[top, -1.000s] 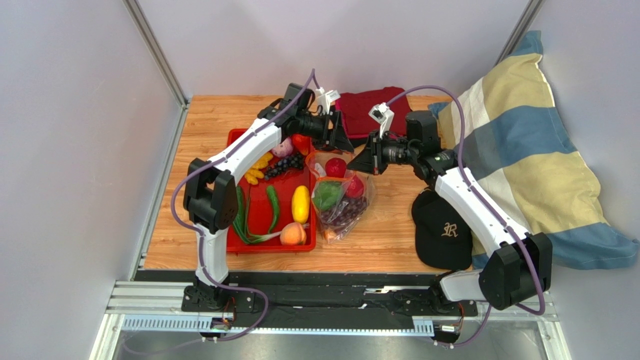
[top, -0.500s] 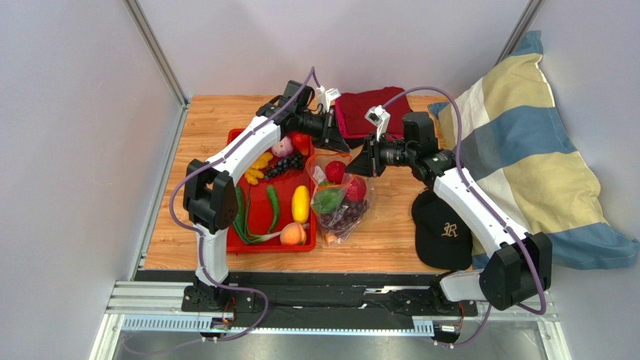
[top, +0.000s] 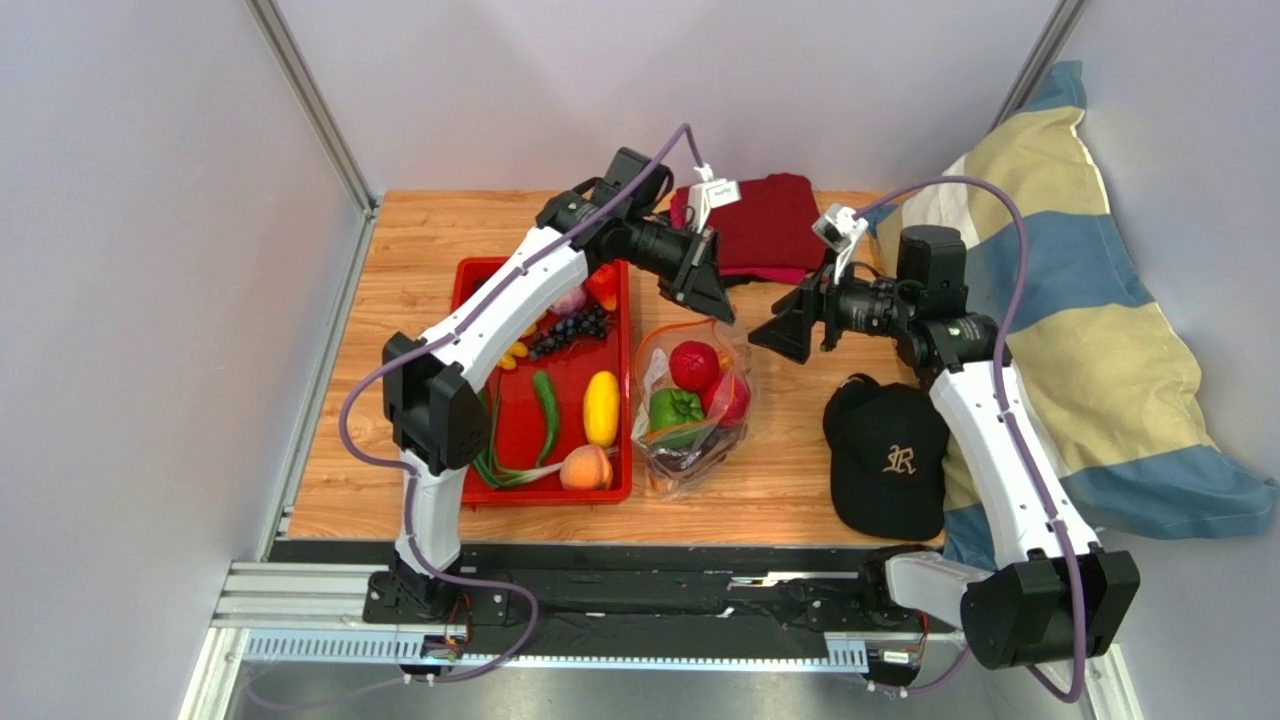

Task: Place the food in the zip-top bag and seal the zipper
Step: Zip the zipper food storage bag at the center of the board.

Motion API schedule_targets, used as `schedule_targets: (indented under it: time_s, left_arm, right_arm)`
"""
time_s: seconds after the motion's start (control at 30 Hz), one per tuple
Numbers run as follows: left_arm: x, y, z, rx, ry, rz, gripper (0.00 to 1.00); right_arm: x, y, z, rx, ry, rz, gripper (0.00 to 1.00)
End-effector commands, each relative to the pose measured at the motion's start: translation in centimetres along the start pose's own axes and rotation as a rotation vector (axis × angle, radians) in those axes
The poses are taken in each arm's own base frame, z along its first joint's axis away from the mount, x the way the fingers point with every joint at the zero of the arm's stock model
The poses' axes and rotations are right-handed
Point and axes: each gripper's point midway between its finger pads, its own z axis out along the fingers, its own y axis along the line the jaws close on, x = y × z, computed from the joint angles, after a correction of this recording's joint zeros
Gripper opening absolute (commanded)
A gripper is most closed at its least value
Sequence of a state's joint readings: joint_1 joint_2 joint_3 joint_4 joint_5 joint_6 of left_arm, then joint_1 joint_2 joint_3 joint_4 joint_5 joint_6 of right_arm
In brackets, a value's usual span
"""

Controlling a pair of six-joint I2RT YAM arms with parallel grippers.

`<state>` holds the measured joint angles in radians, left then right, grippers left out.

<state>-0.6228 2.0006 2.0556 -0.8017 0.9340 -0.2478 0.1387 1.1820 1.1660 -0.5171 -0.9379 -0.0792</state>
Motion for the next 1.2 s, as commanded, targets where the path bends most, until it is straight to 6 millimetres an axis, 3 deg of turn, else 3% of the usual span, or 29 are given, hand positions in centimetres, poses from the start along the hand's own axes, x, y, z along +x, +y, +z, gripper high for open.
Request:
schedule_targets:
  time_s: [0.0, 0.03, 0.27, 0.47, 0.6, 0.8, 0.9, 1.03, 1.1, 1.13, 1.17]
  left_arm:
    - [1.1, -3.9, 0.7, 0.107, 0.072, 0.170, 0.00]
    - [1.3, -4.9, 1.0, 0.131, 0.082, 0.199, 0.00]
    - [2.8, -6.5, 1.8, 0.192, 0.136, 0.207, 0.00]
    - [4.0, -7.9, 2.4, 0.230, 0.167, 0.269, 0.00]
    - [3.8, -8.4, 2.8, 0.226, 0.167, 0.288, 0.00]
    - [4.2, -9.7, 3.4, 0.237, 0.184, 0.328, 0.00]
    - [4.2, -9.7, 3.8, 0.237, 0.188, 0.322, 0.00]
    - [3.5, -9.4, 3.9, 0.212, 0.172, 0.331, 0.02]
    - [3.2, -8.8, 3.9, 0.159, 0.159, 0.341, 0.20]
    - [2.5, -9.2, 3.4, 0.141, 0.127, 0.377, 0.26]
    - [2.8, -8.3, 3.5, 0.102, 0.127, 0.374, 0.30]
  right_arm:
    - [2.3, 0.3, -1.2, -0.037, 0.053, -0.286, 0.70]
    - [3.8, 0.1, -1.2, -0.047, 0.071, -0.302, 0.69]
    - [5.4, 1.8, -1.4, -0.115, 0.022, -0.402, 0.59]
    - [5.3, 2.1, -0.9, -0.123, -0.015, -0.397, 0.53]
    - [5.4, 3.4, -0.5, -0.162, -0.018, -0.418, 0.51]
    - [5.1, 3.3, -0.1, -0.152, -0.027, -0.452, 0.49]
    - [5.4, 3.6, -0.3, -0.165, -0.020, -0.461, 0.39]
    - [5.4, 4.2, -0.8, -0.159, -0.025, -0.475, 0.02]
    - [5.5, 4.5, -1.3, -0.147, -0.026, -0.483, 0.00]
    - [5.7, 4.6, -1.3, -0.144, -0.022, -0.480, 0.00]
    - [5.7, 4.9, -1.6, -0.143, -0.028, -0.493, 0.00]
